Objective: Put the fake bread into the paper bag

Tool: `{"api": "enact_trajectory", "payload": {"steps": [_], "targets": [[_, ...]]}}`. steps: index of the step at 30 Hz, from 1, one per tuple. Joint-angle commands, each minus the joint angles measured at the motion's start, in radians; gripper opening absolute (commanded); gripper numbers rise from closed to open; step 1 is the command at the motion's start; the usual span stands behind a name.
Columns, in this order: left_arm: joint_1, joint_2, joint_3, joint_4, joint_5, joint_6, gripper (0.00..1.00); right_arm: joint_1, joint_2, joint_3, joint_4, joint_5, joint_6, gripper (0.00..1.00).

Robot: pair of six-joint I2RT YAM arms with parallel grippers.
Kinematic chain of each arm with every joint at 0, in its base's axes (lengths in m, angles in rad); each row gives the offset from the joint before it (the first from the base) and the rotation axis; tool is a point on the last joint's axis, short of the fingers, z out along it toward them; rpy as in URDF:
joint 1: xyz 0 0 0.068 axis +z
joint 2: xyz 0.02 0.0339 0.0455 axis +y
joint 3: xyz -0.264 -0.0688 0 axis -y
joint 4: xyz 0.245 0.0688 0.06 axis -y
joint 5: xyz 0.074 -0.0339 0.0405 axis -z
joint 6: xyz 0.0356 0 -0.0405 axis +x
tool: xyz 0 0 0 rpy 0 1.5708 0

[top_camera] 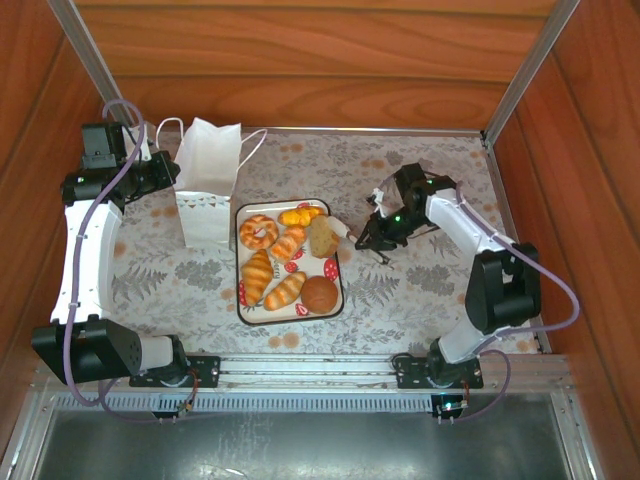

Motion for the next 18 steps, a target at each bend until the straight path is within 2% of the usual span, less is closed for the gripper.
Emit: {"api": "enact_trajectory", "payload": {"steps": [1, 10, 18], "targets": [[-0.006, -0.011, -0.012, 0.016, 0.004, 0.010, 0.00, 0.009, -0.061, -0.006, -0.018, -0.004, 0.006, 0.12], [-0.006, -0.014, -0.019, 0.018, 0.001, 0.005, 0.00, 0.016, -0.209, 0.076, -0.046, -0.004, 0.038, 0.11], [-0.007, -0.014, -0.023, 0.022, -0.005, 0.001, 0.00, 0.044, -0.261, 0.326, -0.032, 0.028, 0.081, 0.11]]}}
